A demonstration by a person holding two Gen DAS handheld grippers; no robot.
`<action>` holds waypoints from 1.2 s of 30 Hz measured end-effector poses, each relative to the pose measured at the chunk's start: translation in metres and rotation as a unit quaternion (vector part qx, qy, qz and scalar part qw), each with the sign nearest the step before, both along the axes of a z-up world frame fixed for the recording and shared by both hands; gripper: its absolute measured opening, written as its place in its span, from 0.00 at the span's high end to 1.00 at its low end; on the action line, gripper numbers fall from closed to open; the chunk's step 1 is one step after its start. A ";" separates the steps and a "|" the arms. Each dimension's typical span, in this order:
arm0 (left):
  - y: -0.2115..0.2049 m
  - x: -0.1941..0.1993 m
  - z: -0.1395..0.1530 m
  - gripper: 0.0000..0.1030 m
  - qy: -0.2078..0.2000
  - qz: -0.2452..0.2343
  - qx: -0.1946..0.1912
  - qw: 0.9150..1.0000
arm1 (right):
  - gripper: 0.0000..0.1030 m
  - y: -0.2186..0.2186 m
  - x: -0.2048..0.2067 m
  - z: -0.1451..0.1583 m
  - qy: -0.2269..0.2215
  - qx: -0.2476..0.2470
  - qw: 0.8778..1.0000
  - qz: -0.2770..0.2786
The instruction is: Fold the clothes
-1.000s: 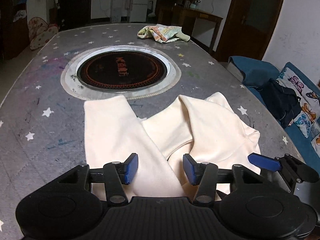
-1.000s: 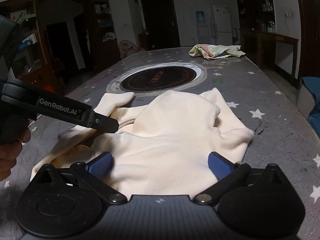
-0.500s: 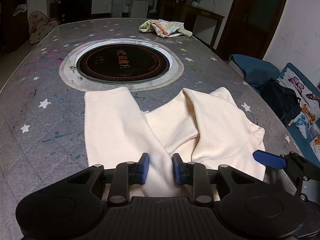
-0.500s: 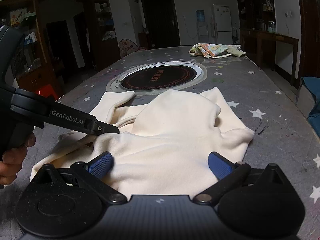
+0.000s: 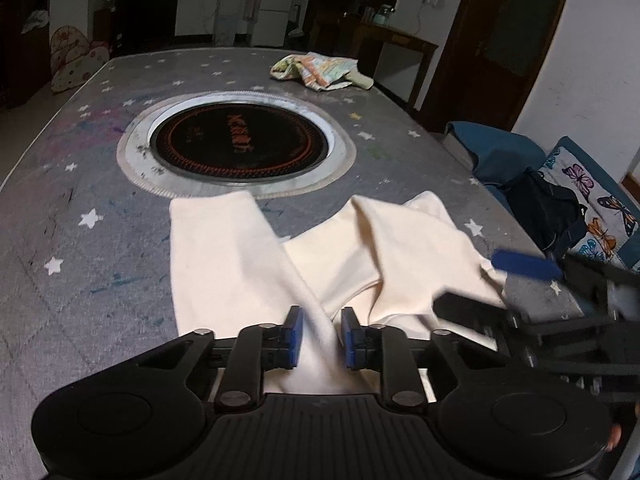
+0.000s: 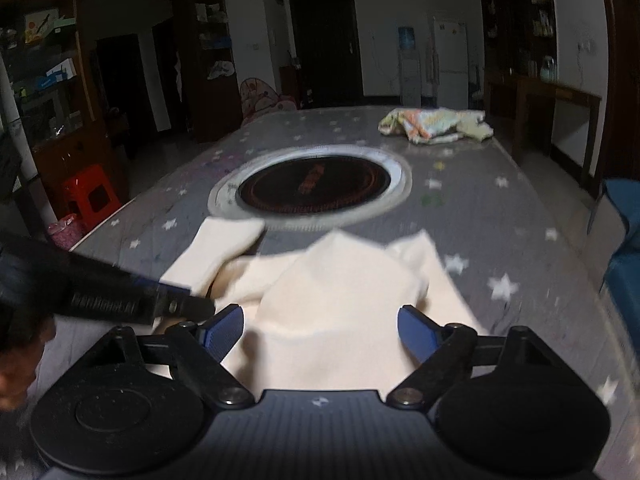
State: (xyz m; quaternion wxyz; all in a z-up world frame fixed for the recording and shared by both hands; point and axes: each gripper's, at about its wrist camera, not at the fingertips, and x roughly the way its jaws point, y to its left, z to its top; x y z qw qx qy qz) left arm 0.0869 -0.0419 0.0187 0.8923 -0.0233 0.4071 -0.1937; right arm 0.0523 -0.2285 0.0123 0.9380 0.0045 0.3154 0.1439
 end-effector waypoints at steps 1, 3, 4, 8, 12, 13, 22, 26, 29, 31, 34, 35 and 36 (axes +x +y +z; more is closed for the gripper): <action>-0.002 0.001 0.000 0.71 -0.001 0.000 0.002 1.000 | 0.19 0.001 0.004 0.003 -0.003 -0.004 1.000 0.001; -0.005 0.003 -0.001 0.71 -0.001 0.000 0.006 1.000 | 0.22 0.003 0.015 0.009 -0.005 -0.013 1.000 0.003; -0.006 0.004 -0.002 0.71 0.000 0.000 0.010 1.000 | 0.22 0.005 0.022 0.010 -0.005 -0.020 1.000 0.004; -0.008 0.008 -0.008 0.71 0.009 0.001 0.015 1.000 | 0.31 0.012 0.049 0.009 0.006 -0.036 0.999 0.010; -0.005 0.012 -0.013 0.74 0.018 0.002 0.016 1.000 | 0.40 0.019 0.075 0.002 0.019 -0.048 0.999 0.009; -0.004 0.013 -0.013 0.76 0.019 0.001 0.015 1.000 | 0.44 0.020 0.080 0.000 0.025 -0.048 0.998 0.008; 0.005 0.016 -0.014 0.88 0.021 -0.001 0.007 1.000 | 0.68 0.037 0.112 -0.024 0.061 -0.091 0.994 0.003; 0.005 0.015 -0.012 0.87 0.017 -0.005 0.010 1.000 | 0.85 0.036 0.112 -0.026 0.064 -0.101 0.993 -0.006; 0.006 0.018 -0.012 0.82 0.028 0.003 0.006 1.000 | 0.91 0.035 0.111 -0.022 0.060 -0.105 0.993 -0.009; 0.006 0.019 -0.012 0.78 0.031 0.005 0.006 0.999 | 0.92 0.036 0.110 -0.018 0.054 -0.110 0.992 -0.011; 0.003 0.017 -0.011 0.79 0.028 0.000 0.012 1.000 | 0.93 0.036 0.108 -0.012 0.044 -0.117 0.992 -0.012; 0.003 0.017 -0.012 0.79 0.027 -0.002 0.014 1.000 | 0.94 0.037 0.106 -0.009 0.039 -0.121 0.992 -0.013; 0.004 0.017 -0.012 0.81 0.028 -0.003 0.015 1.000 | 0.94 0.037 0.105 -0.006 0.033 -0.124 0.992 -0.014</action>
